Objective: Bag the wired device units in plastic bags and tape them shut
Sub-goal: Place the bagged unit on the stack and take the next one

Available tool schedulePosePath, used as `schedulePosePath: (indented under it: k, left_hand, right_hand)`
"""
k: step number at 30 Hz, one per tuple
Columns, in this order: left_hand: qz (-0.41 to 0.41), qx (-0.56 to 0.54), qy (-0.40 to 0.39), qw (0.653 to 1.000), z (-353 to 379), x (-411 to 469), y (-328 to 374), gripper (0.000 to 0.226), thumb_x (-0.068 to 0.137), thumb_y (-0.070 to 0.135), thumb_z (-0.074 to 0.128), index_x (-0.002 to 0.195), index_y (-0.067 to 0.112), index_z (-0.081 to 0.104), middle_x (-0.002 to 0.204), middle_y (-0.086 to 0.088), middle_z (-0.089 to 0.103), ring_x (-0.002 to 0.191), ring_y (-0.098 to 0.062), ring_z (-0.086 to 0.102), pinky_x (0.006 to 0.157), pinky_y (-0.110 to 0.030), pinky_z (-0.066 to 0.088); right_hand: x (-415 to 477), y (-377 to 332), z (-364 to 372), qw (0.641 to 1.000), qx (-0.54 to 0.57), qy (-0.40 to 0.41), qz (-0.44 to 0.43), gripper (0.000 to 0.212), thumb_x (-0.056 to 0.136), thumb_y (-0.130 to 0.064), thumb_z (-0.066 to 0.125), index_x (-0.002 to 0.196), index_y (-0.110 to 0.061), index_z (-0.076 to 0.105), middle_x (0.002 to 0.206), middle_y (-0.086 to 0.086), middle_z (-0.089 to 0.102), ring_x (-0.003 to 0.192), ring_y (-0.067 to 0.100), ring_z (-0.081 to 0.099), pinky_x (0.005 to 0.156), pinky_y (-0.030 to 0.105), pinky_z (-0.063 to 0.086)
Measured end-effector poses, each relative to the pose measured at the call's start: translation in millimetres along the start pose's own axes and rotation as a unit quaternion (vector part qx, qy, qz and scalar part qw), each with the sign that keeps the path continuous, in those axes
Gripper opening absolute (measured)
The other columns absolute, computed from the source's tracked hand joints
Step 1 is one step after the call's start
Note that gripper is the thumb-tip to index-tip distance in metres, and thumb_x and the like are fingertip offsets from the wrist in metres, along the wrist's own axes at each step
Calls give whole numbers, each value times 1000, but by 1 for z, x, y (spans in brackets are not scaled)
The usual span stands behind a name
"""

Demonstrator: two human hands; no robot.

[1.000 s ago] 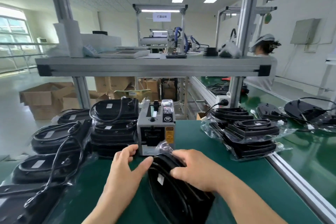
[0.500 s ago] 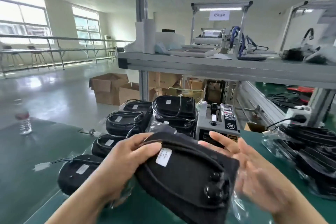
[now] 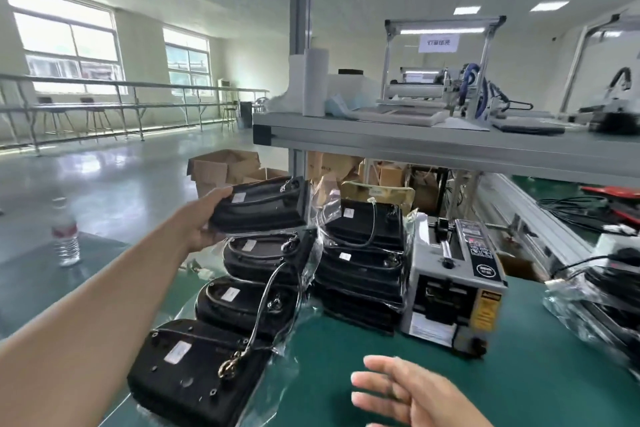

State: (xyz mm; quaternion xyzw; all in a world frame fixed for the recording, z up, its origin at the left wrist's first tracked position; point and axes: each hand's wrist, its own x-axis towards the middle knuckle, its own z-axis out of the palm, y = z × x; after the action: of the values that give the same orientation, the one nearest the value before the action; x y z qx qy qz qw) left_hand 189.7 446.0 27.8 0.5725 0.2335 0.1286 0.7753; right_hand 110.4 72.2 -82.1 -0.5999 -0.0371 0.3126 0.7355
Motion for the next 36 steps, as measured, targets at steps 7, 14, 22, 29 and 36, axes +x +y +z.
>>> schedulePosePath:
  k: [7,14,22,29,36]
  left_hand:
    - [-20,168,-31,985,5,75,5,30,87,38,73,99,12,63,93,-9,70,79,-22,69,54,-30,61]
    - [-23,198,-39,979,14,106,-5,46,84,45,75,109,8,66,93,-12,75,83,-25,73,82,-40,61]
    - [135,374,27,917,16,122,-23,55,90,64,55,79,12,71,80,-6,71,78,-24,66,79,-35,51]
    - [178,452,59,872,16,122,-24,57,94,63,48,61,18,59,67,-3,62,75,-26,60,78,-36,49]
    - [324,469,144,809,33,95,-14,64,81,83,38,103,31,69,112,-9,68,104,-35,60,84,-50,53]
  right_hand:
    - [39,-68,52,961,-212,53,-168,25,97,-34,61,122,-31,66,127,-12,66,113,-3,62,97,22,51]
    - [120,-130,110,862,-424,89,-262,49,105,-24,44,150,-15,30,157,1,33,144,19,34,104,15,33]
    - [180,-114,117,752,-616,61,-226,77,101,-34,50,160,-13,4,167,-5,-13,154,15,-3,121,28,9]
    - [179,-108,115,721,-650,70,-230,86,97,-31,57,160,-16,0,167,-4,-14,154,15,-5,122,29,7]
    - [101,-106,92,730,-622,85,-270,63,99,-28,53,152,-5,29,163,10,22,152,22,13,123,37,16]
